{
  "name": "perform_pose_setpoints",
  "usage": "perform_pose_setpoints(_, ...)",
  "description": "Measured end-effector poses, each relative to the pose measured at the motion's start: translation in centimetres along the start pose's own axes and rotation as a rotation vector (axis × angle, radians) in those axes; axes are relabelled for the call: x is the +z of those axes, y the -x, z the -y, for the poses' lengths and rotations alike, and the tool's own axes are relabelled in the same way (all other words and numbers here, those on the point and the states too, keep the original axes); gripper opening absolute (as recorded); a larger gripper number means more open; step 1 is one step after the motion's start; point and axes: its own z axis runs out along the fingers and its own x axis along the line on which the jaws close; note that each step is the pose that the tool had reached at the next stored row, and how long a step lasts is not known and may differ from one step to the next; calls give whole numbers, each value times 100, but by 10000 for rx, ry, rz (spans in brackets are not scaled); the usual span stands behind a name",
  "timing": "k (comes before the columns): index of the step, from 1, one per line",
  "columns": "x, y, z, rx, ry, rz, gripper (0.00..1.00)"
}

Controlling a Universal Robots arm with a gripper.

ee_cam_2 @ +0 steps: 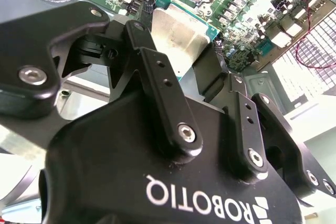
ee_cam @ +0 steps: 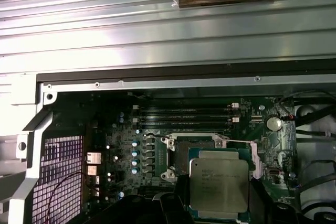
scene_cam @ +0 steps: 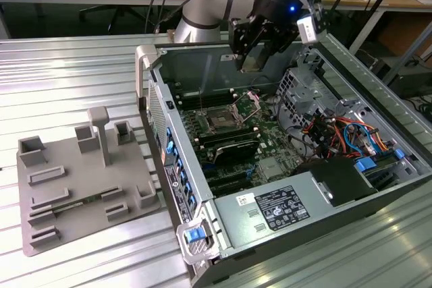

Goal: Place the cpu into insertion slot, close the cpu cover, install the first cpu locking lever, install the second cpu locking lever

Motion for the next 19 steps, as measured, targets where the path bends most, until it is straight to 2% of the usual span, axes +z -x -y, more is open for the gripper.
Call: perform_pose_setpoints(19,47,1,8,0,-1,0,55)
